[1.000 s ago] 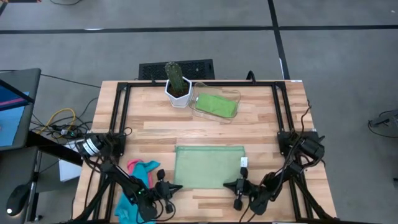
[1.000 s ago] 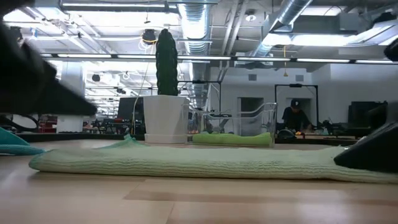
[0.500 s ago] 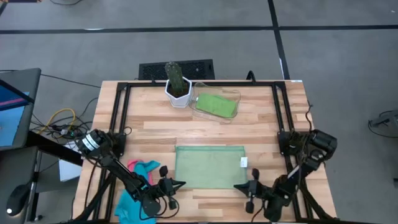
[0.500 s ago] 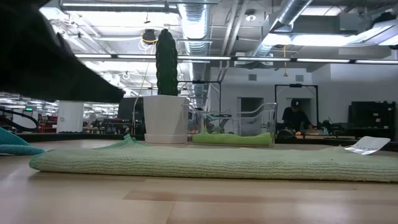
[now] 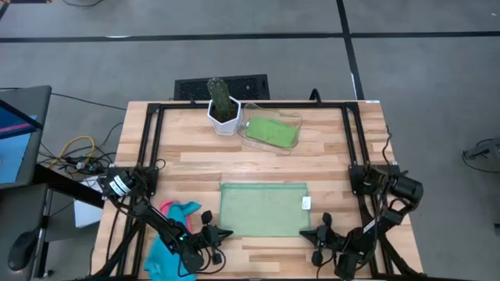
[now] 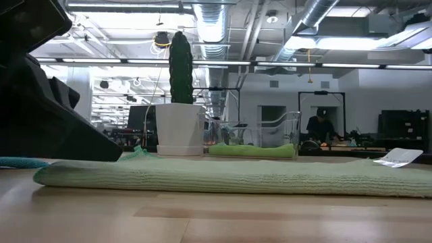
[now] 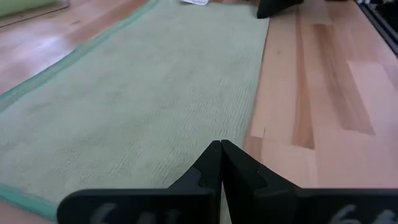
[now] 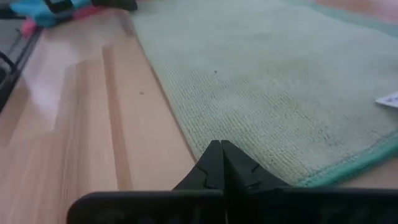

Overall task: Fold microfiber towels
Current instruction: Fold the light green towel

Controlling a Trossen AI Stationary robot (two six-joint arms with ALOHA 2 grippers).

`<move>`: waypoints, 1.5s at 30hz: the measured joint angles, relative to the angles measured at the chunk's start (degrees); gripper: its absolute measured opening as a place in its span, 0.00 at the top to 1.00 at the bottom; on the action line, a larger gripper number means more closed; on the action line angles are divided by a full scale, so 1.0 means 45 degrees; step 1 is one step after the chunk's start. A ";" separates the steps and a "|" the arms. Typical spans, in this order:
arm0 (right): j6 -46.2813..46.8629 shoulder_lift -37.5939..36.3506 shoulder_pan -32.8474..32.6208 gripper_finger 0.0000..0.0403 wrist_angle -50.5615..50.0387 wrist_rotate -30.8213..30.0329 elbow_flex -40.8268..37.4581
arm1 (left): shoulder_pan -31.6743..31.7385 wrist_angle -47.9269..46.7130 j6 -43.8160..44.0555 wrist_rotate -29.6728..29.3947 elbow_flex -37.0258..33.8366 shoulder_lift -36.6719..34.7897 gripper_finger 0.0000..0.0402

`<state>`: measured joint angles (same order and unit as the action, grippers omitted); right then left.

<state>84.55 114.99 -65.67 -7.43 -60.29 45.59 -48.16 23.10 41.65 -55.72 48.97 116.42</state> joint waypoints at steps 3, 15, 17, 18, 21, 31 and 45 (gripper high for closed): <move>-0.0081 -0.0978 -0.0058 0.97 -0.1201 0.0583 0.0075 | 0.0000 0.0120 -0.0111 -0.0021 0.0000 -0.0018 1.00; -0.2748 -0.4989 0.0359 0.80 -0.3525 0.3749 0.0132 | 0.0267 0.1755 -0.3370 -0.0115 0.0000 -0.0916 1.00; -0.2863 -0.5138 0.0622 0.77 -0.3963 0.5070 0.0134 | 0.0350 0.1543 -0.3751 -0.0199 0.0000 -0.1429 1.00; -0.3057 -0.5141 0.0766 0.75 -0.4122 0.5768 0.0134 | 0.0414 0.1446 -0.3886 -0.0195 0.0000 -0.1688 1.00; -0.3790 -0.4892 0.1179 0.68 -0.4107 0.7293 0.0134 | 0.0587 0.0814 -0.4189 -0.0141 0.0005 -0.2316 1.00; -0.6749 -0.4437 0.1983 0.49 -0.4006 0.7401 0.1262 | 0.1005 -0.0193 -0.4140 0.1296 0.0005 -0.2657 1.00; -0.7062 -0.2714 0.2030 0.52 -0.4194 0.7335 0.1300 | 0.1186 -0.0506 -0.4115 0.1549 0.0005 -0.2647 1.00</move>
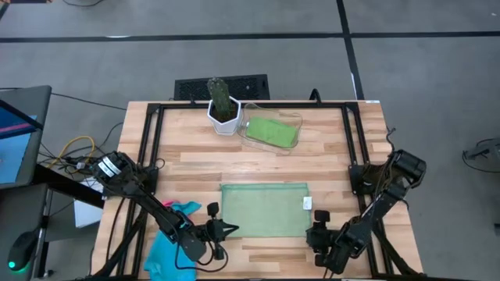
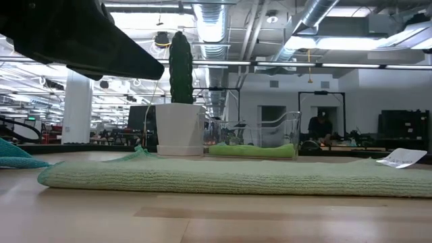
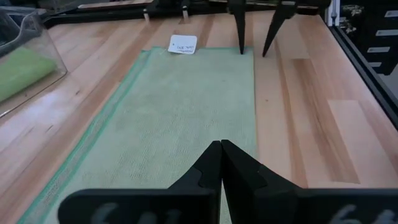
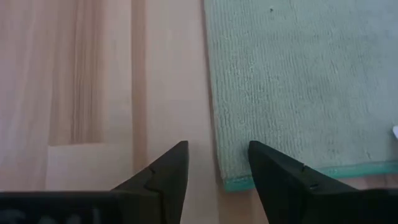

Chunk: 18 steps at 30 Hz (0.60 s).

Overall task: Fold microfiber towels
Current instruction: Fold the light green towel

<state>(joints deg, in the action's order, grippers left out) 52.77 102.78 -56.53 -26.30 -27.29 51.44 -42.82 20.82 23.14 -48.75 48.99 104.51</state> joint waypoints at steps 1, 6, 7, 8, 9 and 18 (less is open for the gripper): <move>0.0184 0.0099 -0.0025 0.52 -0.0005 -0.0028 0.0017 | 0.0014 -0.0072 0.0009 0.0005 0.0000 0.0000 1.00; 0.1027 0.0253 -0.0030 0.57 -0.0246 0.0079 0.0048 | 0.0111 -0.0188 0.0139 0.0057 -0.0003 0.0005 1.00; 0.1135 0.0253 -0.0020 0.60 -0.0282 0.0146 0.0058 | 0.0134 -0.0197 0.0179 0.0094 -0.0003 0.0005 1.00; 0.1246 0.0187 -0.0015 0.64 -0.0340 0.0205 0.0054 | 0.0150 -0.0200 0.0215 0.0097 -0.0001 0.0005 1.00; 0.1272 0.0180 -0.0010 0.68 -0.0420 0.0240 0.0055 | 0.0150 -0.0200 0.0228 0.0097 -0.0002 0.0005 1.00; 0.0870 0.0261 0.0033 0.97 -0.1624 0.0418 0.0699 | 0.0155 -0.0225 0.0238 0.0461 0.0000 0.0005 1.00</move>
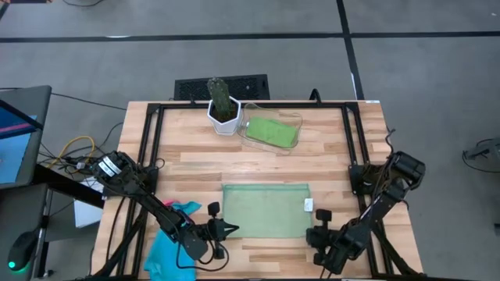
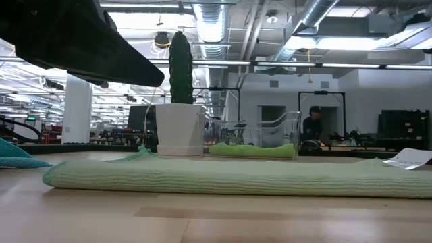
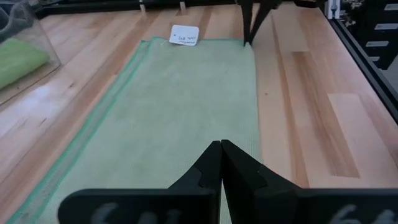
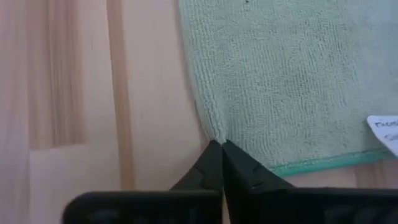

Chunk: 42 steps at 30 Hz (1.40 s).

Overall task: Fold microfiber towels
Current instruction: Fold the light green towel

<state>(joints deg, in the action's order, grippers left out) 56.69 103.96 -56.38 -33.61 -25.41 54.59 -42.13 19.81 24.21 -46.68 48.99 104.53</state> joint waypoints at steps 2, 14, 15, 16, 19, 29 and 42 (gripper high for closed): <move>-0.0503 0.0037 0.0043 0.97 -0.0734 0.0268 0.0482 | 0.0000 -0.0001 0.0000 0.0000 -0.0001 0.0000 1.00; -0.4267 0.0006 0.1736 0.98 -0.1657 -0.0109 0.2670 | -0.0005 0.0000 0.0002 0.0000 0.0000 0.0000 1.00; -0.4638 0.0006 0.1939 0.97 -0.1447 -0.0215 0.2737 | -0.0005 0.0000 0.0005 0.0000 0.0000 0.0000 1.00; -0.5030 0.0006 0.2128 0.97 -0.1222 -0.0309 0.2793 | -0.0005 -0.0002 0.0002 0.0000 0.0000 0.0000 1.00; -0.6304 0.0000 0.2694 0.96 -0.0072 -0.0335 0.2881 | -0.0005 -0.0002 0.0000 0.0000 -0.0003 0.0000 1.00; -0.9174 0.0230 0.3966 0.96 0.3877 0.0162 0.2911 | -0.0005 -0.0282 0.0000 0.0000 -0.0005 0.0005 1.00; -1.0346 0.2026 0.4682 0.95 0.5999 0.1292 0.3355 | 0.0003 -0.0402 0.0003 -0.0017 -0.0005 0.0005 1.00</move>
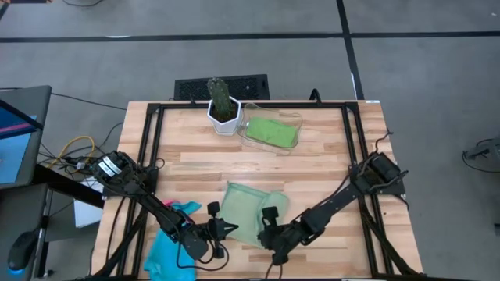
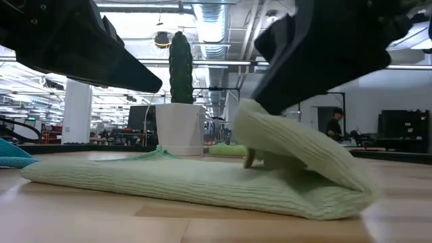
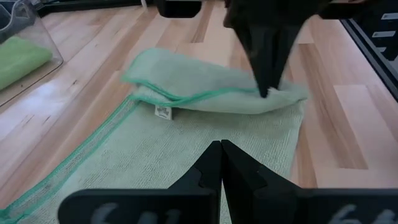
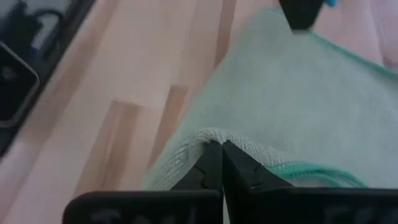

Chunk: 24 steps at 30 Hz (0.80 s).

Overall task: Fold microfiber towels
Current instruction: Fold the light green towel

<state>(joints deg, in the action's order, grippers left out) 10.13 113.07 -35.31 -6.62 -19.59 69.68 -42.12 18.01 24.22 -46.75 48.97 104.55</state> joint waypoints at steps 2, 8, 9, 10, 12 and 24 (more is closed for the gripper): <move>-0.0150 0.0175 0.0044 0.95 -0.0072 0.0013 0.0179 | 0.0023 -0.0027 -0.0001 -0.0011 0.0000 0.0000 1.00; -0.0321 0.0577 0.0075 0.91 -0.0084 0.0192 0.0478 | 0.0046 -0.0077 0.0180 0.0000 0.0000 0.0000 1.00; -0.0256 0.0584 0.0098 0.89 -0.0208 0.0194 0.0478 | 0.0046 -0.0077 0.0227 -0.0003 0.0000 0.0000 1.00; -0.0145 0.0584 0.0112 0.87 -0.0241 0.0208 0.0478 | 0.0046 -0.0074 0.0296 -0.0002 0.0000 0.0000 1.00; -0.0056 0.0568 0.0132 0.82 -0.0298 0.0204 0.0483 | 0.0046 -0.0074 0.0337 0.0003 0.0000 0.0000 1.00; 0.0345 -0.0957 -0.0424 0.51 -0.0571 -0.1455 0.0498 | 0.0051 -0.0005 0.0443 -0.0018 0.0000 0.0000 1.00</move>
<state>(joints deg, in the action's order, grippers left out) 11.68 108.77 -37.22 -9.19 -26.14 71.92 -41.89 17.98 26.21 -46.84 48.97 104.55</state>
